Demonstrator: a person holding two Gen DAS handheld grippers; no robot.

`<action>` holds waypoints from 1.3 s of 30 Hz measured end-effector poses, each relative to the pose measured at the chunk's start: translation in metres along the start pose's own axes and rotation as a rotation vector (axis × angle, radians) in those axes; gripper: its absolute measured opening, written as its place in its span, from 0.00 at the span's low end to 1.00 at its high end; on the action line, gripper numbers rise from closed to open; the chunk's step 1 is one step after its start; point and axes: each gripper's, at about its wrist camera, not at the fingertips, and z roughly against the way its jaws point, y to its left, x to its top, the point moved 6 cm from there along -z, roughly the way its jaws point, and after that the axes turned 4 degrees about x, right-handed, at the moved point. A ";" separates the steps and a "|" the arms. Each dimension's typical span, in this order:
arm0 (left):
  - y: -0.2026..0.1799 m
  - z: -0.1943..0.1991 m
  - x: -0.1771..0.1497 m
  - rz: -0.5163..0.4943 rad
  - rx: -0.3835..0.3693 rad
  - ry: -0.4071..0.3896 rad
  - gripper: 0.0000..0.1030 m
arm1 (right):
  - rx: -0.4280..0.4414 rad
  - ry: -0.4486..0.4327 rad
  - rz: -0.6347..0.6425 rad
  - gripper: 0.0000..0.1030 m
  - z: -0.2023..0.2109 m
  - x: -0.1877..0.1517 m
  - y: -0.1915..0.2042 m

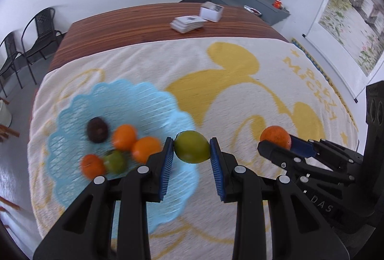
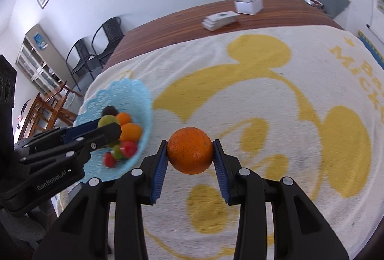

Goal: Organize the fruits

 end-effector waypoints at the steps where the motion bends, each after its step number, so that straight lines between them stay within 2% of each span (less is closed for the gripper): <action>1: 0.009 0.002 -0.003 0.008 0.008 0.000 0.31 | 0.006 0.001 0.008 0.36 -0.002 0.000 0.008; 5: 0.039 0.009 -0.016 0.036 0.028 0.005 0.31 | 0.022 0.004 0.036 0.36 -0.007 -0.002 0.033; 13: 0.071 0.009 -0.033 0.069 0.035 0.023 0.31 | 0.037 0.013 0.086 0.36 -0.019 -0.004 0.070; 14: 0.076 0.009 -0.035 0.082 0.039 0.029 0.33 | 0.039 0.014 0.091 0.36 -0.020 -0.005 0.074; 15: 0.082 0.008 -0.037 0.104 0.030 0.044 0.41 | 0.040 0.016 0.094 0.36 -0.021 -0.005 0.077; 17: 0.093 0.010 -0.040 0.139 0.032 0.044 0.45 | 0.040 0.018 0.101 0.36 -0.022 -0.007 0.083; 23: 0.111 0.020 -0.040 0.145 0.062 0.016 0.46 | 0.041 0.032 0.119 0.37 -0.028 -0.010 0.093; 25: 0.114 0.022 -0.041 0.150 0.064 0.014 0.50 | 0.045 0.042 0.127 0.37 -0.032 -0.011 0.095; 26: 0.114 0.023 -0.041 0.152 0.067 0.012 0.56 | 0.048 0.046 0.133 0.37 -0.033 -0.011 0.097; 32: 0.117 0.028 -0.045 0.153 0.090 0.004 0.56 | 0.066 0.092 0.176 0.37 -0.046 -0.018 0.107; 34: 0.120 0.029 -0.046 0.167 0.100 0.002 0.59 | 0.076 0.101 0.182 0.42 -0.048 -0.020 0.108; 35: 0.122 0.029 -0.046 0.175 0.104 0.000 0.65 | 0.074 0.098 0.183 0.50 -0.048 -0.019 0.109; 36: 0.124 0.029 -0.046 0.181 0.109 -0.002 0.68 | 0.067 0.090 0.186 0.54 -0.047 -0.018 0.108; 39: 0.130 0.031 -0.047 0.209 0.121 -0.011 0.71 | 0.045 0.082 0.188 0.58 -0.046 -0.018 0.105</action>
